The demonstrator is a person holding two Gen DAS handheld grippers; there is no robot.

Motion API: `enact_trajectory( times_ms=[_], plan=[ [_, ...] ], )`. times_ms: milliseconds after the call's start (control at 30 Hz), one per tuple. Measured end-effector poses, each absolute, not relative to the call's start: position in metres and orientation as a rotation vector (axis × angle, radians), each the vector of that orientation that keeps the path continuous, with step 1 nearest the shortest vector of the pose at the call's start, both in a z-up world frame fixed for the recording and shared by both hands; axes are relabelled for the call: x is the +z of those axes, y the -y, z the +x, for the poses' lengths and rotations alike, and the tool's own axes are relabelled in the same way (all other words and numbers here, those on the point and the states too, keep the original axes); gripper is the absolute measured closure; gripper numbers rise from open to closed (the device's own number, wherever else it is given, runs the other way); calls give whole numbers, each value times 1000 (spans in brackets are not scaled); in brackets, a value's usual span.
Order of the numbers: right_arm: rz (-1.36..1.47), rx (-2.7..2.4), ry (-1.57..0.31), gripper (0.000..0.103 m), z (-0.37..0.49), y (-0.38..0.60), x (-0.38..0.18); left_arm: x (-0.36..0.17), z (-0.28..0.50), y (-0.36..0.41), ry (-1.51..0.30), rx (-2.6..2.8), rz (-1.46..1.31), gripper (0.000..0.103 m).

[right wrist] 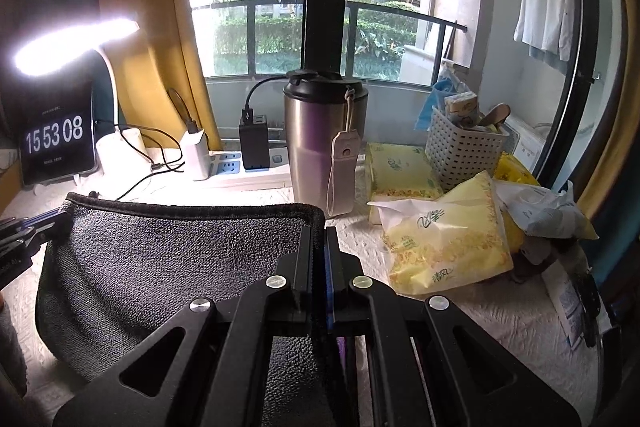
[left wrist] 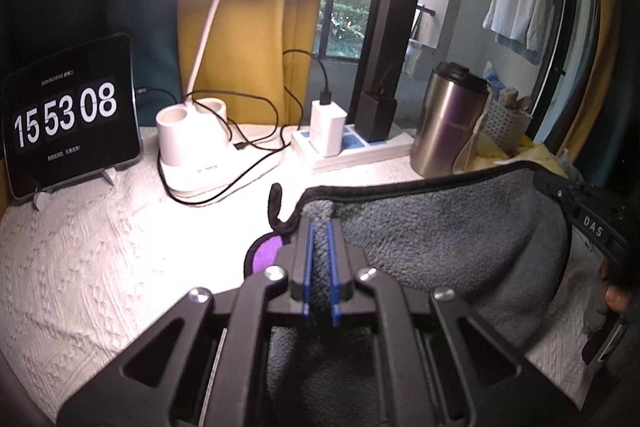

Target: Fold towel

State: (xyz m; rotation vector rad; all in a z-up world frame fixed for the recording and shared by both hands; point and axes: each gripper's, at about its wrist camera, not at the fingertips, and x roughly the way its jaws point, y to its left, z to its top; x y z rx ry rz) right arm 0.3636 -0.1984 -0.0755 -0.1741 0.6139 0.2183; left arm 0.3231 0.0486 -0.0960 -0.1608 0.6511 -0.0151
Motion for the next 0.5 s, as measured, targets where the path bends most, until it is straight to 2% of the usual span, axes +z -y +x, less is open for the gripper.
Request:
enact_trajectory(
  times_ms=[500],
  plan=[
    [-170, 234, -676, 98, 399, 197, -108, -121, 356, -51, -720, 7, -147, 96]
  ],
)
